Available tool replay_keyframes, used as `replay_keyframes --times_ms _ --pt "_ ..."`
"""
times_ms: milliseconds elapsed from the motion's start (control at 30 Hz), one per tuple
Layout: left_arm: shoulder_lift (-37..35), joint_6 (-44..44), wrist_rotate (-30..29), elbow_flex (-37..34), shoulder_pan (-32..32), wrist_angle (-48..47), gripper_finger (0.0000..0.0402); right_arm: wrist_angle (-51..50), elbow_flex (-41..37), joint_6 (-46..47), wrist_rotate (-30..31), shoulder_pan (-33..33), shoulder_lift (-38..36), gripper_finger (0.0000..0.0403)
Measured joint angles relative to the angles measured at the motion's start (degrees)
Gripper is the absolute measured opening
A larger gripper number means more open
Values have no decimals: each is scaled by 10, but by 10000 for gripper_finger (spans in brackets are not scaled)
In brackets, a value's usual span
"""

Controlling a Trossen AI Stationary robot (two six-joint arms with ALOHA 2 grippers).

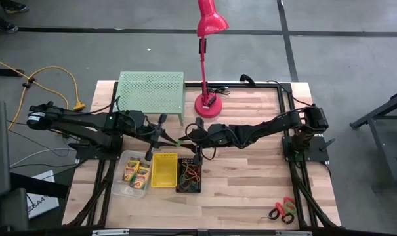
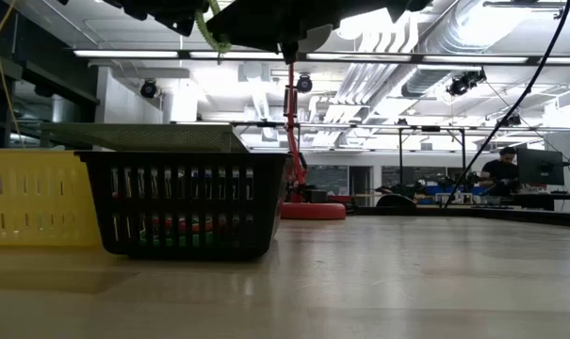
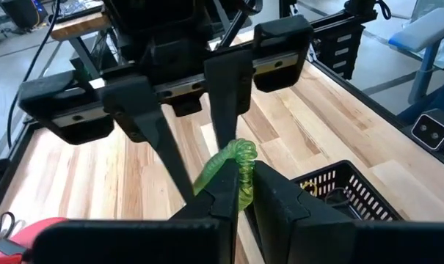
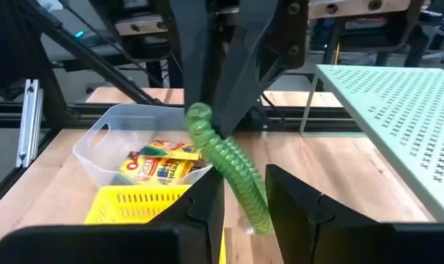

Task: Pick & Place Office Desk Supplies
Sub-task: Put the green spring keychain into the yellow bin

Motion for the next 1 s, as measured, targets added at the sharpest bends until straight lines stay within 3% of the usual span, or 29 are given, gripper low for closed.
replay_keyframes --times_ms 267,533,1000 --pt "0 -16 -6 0 0 -6 25 2 0 0 0 8 0 90" --pt "0 -41 -11 0 0 -33 25 3 0 -26 56 19 0 90" --pt "0 -103 -10 0 0 -60 25 3 0 -30 57 26 0 103"
